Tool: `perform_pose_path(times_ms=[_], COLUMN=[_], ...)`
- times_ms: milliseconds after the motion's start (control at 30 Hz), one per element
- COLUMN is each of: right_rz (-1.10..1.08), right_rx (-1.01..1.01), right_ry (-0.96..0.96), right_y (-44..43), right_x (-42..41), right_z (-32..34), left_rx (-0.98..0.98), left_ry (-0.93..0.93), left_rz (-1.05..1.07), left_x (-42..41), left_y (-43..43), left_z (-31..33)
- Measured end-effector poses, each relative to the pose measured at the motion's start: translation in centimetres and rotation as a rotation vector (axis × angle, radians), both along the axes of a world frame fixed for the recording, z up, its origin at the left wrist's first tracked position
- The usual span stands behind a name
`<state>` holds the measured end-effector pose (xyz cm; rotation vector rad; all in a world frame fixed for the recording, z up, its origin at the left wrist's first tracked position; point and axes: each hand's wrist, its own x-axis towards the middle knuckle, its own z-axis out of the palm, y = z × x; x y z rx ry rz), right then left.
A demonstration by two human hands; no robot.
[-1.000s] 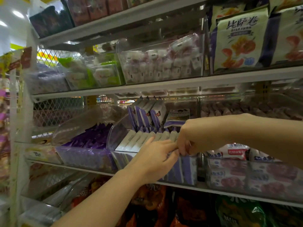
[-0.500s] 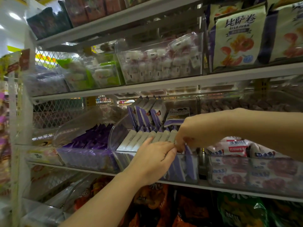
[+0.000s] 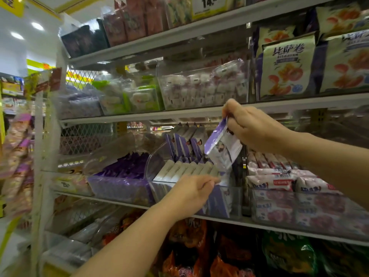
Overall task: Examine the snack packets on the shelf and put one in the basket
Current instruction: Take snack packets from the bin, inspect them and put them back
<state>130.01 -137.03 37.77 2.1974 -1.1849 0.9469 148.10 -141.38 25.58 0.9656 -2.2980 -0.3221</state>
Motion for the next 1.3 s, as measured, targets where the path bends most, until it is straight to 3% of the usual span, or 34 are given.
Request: perform_pose_path(times_ms=[100, 167, 333, 467, 567, 767, 900, 1067, 1300], right_rz=[0.079, 0.158, 0.355, 0.447, 0.513, 0.624, 0.656, 0.742, 0.746], right_rx=[-0.076, -0.122, 0.052, 0.329, 0.522, 0.965, 1.329, 1.353, 1.316], right_ry=[-0.082, -0.156, -0.32, -0.295, -0.333, -0.725, -0.917, -1.155, -1.028], right_y=[1.4, 2.1, 2.8, 2.1, 1.2, -1.1, -2.6, -3.8, -5.2], right_x=[1.9, 3.2, 7.8, 11.5, 14.1, 20.4, 24.2, 26.3, 25.8], right_z=[-1.1, -2.5, -7.1, -11.7, -15.3, -21.6, -25.3, -29.0, -33.0], left_rx=[0.1, 0.287, 0.79, 0.808, 0.719, 0.457, 0.512, 0.58, 0.54], left_ry=[0.401, 0.679, 1.002, 1.209, 1.152, 0.757, 0.684, 0.639, 0.98], left_rz=[-0.004, -0.018, -0.198, -0.177, -0.027, 0.046, 0.039, 0.087, 0.377], left_x=[1.5, 2.6, 7.0, 10.9, 14.2, 20.6, 22.9, 24.2, 24.6], left_y=[1.7, 2.9, 4.3, 4.3, 4.4, 5.5, 5.9, 5.0, 3.0], left_z=[0.0, 0.2, -0.5, -2.9, -5.8, -12.6, -16.4, -20.2, -20.7])
